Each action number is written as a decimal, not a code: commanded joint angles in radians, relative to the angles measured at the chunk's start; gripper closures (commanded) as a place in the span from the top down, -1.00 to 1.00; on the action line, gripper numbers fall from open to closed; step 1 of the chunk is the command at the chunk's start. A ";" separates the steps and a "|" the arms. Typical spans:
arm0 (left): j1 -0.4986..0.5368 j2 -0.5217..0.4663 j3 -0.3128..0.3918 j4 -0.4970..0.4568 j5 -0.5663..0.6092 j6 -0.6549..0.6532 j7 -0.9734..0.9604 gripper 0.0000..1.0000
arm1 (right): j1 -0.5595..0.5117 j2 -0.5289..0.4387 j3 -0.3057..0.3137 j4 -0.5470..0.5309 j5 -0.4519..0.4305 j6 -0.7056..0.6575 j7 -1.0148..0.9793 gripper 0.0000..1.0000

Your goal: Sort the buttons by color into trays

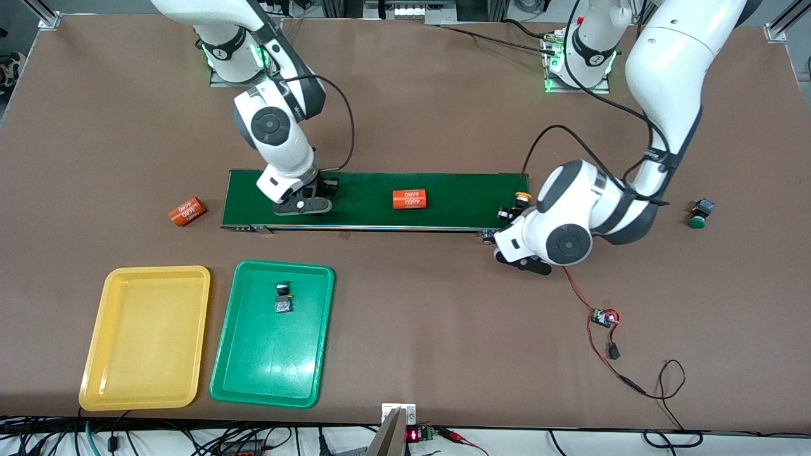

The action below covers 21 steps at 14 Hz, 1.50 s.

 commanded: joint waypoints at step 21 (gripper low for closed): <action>0.123 -0.115 -0.044 0.094 0.045 -0.023 -0.239 1.00 | -0.538 0.409 -0.083 0.503 -0.199 0.072 -0.561 -0.98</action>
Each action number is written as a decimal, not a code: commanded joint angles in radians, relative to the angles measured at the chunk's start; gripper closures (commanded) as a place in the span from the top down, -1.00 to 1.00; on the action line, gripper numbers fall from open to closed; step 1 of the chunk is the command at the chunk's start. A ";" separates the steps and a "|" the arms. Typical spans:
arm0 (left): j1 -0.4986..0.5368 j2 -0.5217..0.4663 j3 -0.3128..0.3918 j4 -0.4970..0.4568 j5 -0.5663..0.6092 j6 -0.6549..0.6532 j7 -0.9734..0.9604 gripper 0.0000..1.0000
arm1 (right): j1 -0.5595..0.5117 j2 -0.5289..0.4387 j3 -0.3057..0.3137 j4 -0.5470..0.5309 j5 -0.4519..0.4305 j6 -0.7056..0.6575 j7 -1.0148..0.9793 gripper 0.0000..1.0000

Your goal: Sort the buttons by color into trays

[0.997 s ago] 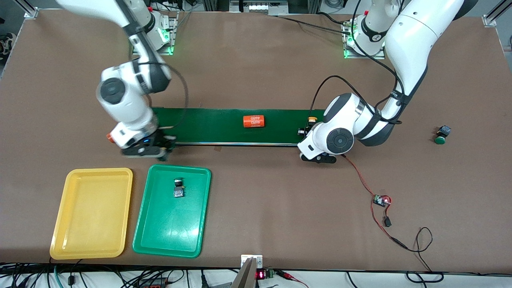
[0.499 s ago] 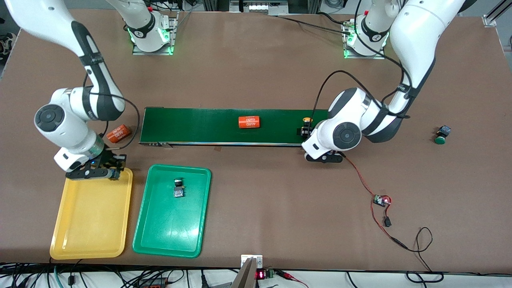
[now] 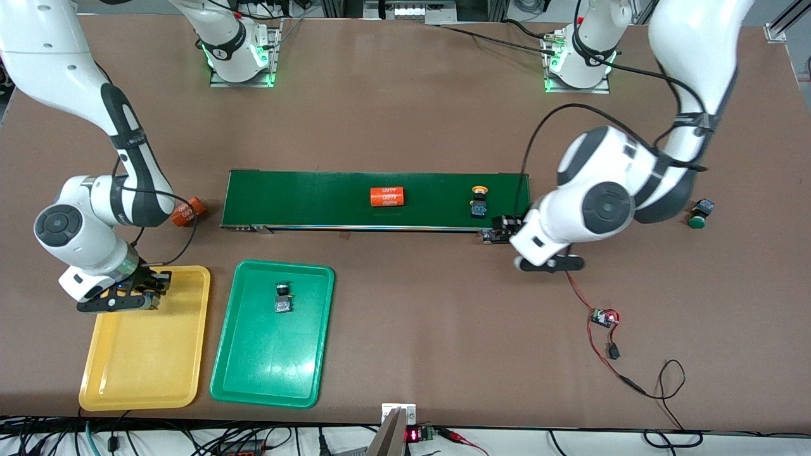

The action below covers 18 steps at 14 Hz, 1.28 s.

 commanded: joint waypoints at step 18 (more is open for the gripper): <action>0.796 0.051 -0.123 -0.216 0.463 -0.031 0.794 1.00 | 0.112 -0.288 -0.015 -0.192 0.038 -0.206 0.098 1.00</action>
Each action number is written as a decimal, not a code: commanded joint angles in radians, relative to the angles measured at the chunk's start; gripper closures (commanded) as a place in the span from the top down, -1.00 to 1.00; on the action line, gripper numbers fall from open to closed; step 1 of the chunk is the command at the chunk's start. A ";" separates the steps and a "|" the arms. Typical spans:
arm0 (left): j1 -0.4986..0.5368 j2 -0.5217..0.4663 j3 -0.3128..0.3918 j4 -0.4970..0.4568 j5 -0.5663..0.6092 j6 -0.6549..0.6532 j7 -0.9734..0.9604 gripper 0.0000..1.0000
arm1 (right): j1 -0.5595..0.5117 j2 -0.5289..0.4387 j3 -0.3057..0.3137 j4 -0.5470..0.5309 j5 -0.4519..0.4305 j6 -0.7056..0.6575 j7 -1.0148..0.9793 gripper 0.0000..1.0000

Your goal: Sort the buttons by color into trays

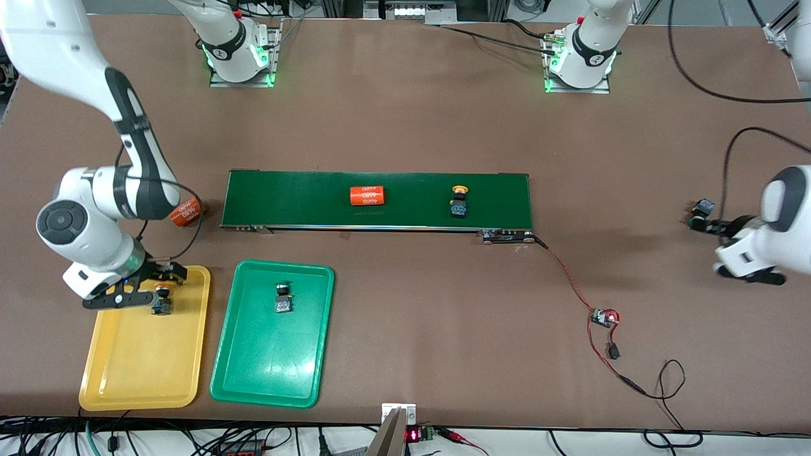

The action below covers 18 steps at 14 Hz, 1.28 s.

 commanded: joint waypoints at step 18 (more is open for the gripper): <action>0.505 0.038 -0.225 -0.396 0.039 0.524 0.523 -0.51 | 0.149 -0.449 0.319 -0.348 0.108 -0.121 0.463 1.00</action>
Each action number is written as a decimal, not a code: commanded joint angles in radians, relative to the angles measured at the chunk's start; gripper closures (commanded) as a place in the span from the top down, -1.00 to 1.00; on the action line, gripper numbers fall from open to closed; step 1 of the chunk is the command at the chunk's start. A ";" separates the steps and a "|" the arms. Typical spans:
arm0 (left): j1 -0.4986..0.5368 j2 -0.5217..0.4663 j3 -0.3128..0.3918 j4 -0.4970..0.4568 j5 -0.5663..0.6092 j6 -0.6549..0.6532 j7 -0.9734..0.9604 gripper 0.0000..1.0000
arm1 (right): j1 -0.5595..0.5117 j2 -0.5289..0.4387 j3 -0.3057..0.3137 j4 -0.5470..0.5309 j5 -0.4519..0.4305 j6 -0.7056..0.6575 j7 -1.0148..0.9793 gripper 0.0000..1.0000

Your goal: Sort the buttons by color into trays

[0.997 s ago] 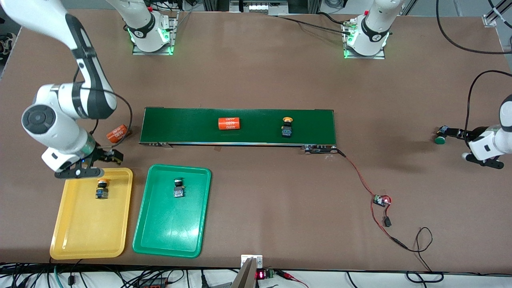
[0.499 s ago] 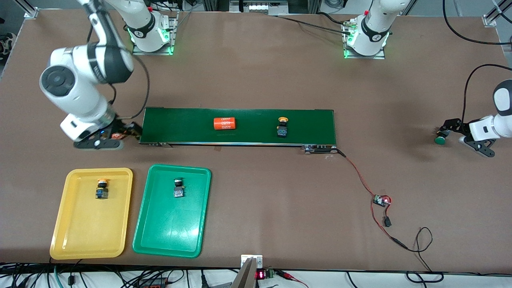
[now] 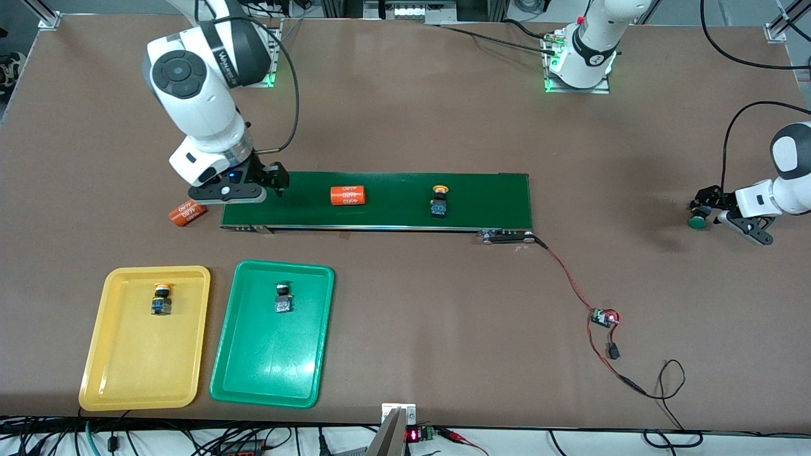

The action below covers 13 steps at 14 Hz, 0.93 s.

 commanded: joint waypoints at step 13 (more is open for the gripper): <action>-0.077 -0.018 -0.040 0.091 0.030 -0.126 -0.009 -0.64 | 0.091 0.097 0.052 -0.098 0.024 0.164 0.237 1.00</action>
